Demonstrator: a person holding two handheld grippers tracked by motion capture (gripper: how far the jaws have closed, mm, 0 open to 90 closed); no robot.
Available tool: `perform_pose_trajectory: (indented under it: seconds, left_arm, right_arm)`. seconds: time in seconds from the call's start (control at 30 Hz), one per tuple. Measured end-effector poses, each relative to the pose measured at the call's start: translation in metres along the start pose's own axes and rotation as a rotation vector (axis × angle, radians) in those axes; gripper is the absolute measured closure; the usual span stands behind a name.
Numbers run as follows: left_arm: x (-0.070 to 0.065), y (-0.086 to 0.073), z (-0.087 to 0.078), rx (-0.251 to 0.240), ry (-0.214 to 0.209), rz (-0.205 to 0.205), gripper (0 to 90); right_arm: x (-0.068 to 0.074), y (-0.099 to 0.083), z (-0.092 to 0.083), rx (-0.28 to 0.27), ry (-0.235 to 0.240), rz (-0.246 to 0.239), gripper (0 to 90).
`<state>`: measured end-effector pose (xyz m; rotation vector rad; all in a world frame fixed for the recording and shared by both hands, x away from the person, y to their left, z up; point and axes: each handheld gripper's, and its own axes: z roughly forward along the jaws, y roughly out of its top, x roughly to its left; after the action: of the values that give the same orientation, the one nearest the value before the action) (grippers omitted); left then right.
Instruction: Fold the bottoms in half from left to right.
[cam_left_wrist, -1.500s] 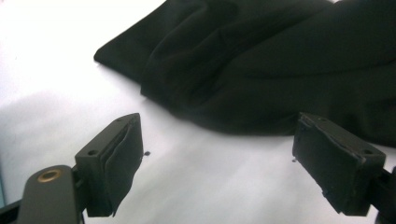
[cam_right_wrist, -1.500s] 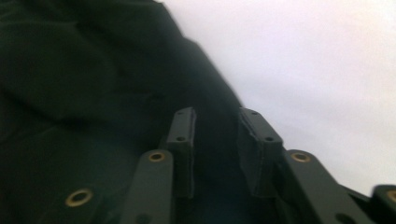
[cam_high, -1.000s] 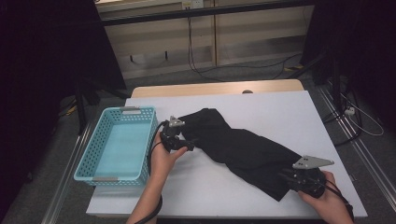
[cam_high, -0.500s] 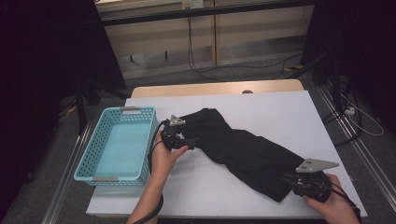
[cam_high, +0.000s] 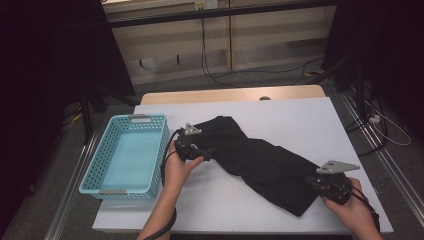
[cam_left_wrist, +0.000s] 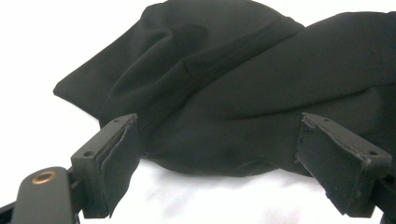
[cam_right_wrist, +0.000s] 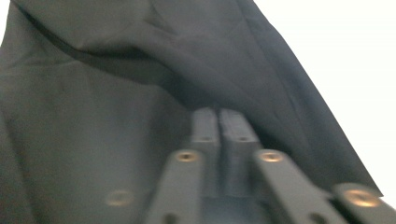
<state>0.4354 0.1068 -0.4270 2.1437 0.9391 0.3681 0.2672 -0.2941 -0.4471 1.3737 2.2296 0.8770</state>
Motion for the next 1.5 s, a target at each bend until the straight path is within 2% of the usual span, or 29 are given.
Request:
perform_pose_trajectory:
  seconds: [0.03, 0.17, 0.3, 0.33, 0.5, 0.57, 0.6, 0.67, 0.7, 0.77, 0.83, 0.87, 0.9, 0.93, 1.03, 1.07, 1.13, 1.17, 1.2, 1.23, 1.27, 1.43, 1.47, 1.5]
  left_arm:
    - [0.001, 0.001, -0.001, 0.009, -0.001, 0.015, 14.7]
    - [0.0, 0.001, 0.001, -0.001, 0.002, 0.008, 14.7]
    - [0.001, 0.001, 0.0, -0.002, 0.004, 0.004, 14.7]
    - [0.001, 0.001, 0.0, -0.003, 0.005, 0.002, 14.7]
    - [0.001, 0.002, 0.0, -0.008, 0.007, 0.002, 14.7]
    - [0.003, 0.001, 0.0, -0.004, 0.003, -0.005, 14.7]
    - [0.003, 0.001, 0.0, -0.004, 0.003, -0.005, 14.6]
    - [0.003, 0.0, -0.001, 0.003, 0.013, 0.005, 14.5]
    - [0.004, 0.0, -0.001, 0.008, 0.011, 0.013, 14.5]
    - [0.003, -0.001, -0.001, 0.01, 0.005, 0.003, 14.5]
    - [0.003, -0.002, -0.001, 0.011, 0.007, 0.006, 14.5]
    - [0.005, -0.004, -0.002, 0.01, 0.007, 0.0, 14.5]
    - [0.005, -0.004, -0.002, 0.01, 0.007, 0.0, 14.5]
    - [0.006, -0.006, -0.004, 0.009, 0.014, -0.007, 14.5]
    - [0.008, -0.007, -0.006, 0.01, 0.026, -0.004, 14.5]
    - [0.009, -0.009, -0.009, 0.012, 0.023, -0.01, 14.5]
    - [0.01, -0.01, -0.01, 0.011, 0.034, -0.006, 14.5]
    - [0.01, -0.011, -0.01, 0.007, 0.032, -0.018, 14.5]
    - [0.01, -0.011, -0.01, 0.007, 0.032, -0.018, 14.4]
    - [0.011, -0.011, -0.011, 0.012, 0.035, -0.011, 14.4]
    - [0.011, -0.012, -0.011, 0.012, 0.037, -0.015, 14.5]
    - [0.013, -0.015, -0.014, 0.017, 0.036, -0.019, 14.5]
    - [0.013, -0.016, -0.015, 0.015, 0.046, -0.014, 14.5]
    - [0.013, -0.016, -0.015, 0.017, 0.045, -0.012, 14.5]
  right_arm:
    - [-0.001, -0.002, -0.004, 0.007, 0.011, 0.007, 90.0]
    - [-0.002, -0.011, -0.017, 0.017, 0.032, -0.004, 90.0]
    - [-0.004, -0.017, -0.028, 0.011, 0.027, -0.008, 90.0]
    - [-0.006, -0.017, -0.03, 0.014, 0.03, 0.002, 85.8]
    - [-0.007, -0.017, -0.031, 0.023, 0.03, -0.007, 77.7]
    - [-0.012, -0.01, -0.033, -0.015, -0.009, -0.001, 73.0]
    - [-0.012, -0.01, -0.033, -0.015, -0.009, -0.001, 73.0]
    - [-0.02, -0.003, -0.027, -0.048, -0.05, 0.011, 71.7]
    - [-0.02, -0.003, -0.027, -0.048, -0.05, 0.011, 71.7]
    - [-0.03, 0.005, -0.016, -0.073, -0.058, 0.049, 70.7]
    - [-0.032, 0.008, -0.011, -0.071, -0.062, 0.056, 70.8]
    - [-0.033, 0.012, -0.002, -0.059, -0.043, 0.057, 70.7]
    - [-0.033, 0.012, -0.002, -0.059, -0.043, 0.057, 70.7]
    - [-0.031, 0.013, 0.005, -0.034, -0.038, 0.046, 71.2]
    - [-0.029, 0.013, 0.008, -0.011, -0.059, 0.026, 72.0]
    - [-0.028, 0.014, 0.009, -0.008, -0.049, 0.025, 76.5]
    - [-0.029, 0.015, 0.011, 0.009, -0.063, 0.027, 79.7]
    - [-0.029, 0.015, 0.012, 0.019, -0.066, 0.037, 83.7]
    - [-0.03, 0.014, 0.013, 0.013, -0.047, 0.039, 89.9]
    - [-0.03, 0.014, 0.013, 0.013, -0.047, 0.039, 89.9]
    - [-0.032, 0.016, 0.012, 0.017, -0.02, 0.047, 90.0]
    - [-0.038, 0.022, 0.004, -0.019, -0.041, 0.049, 90.0]
    - [-0.043, 0.026, 0.001, -0.022, -0.069, 0.036, 90.0]
    - [-0.046, 0.028, 0.0, -0.024, -0.072, 0.046, 90.0]
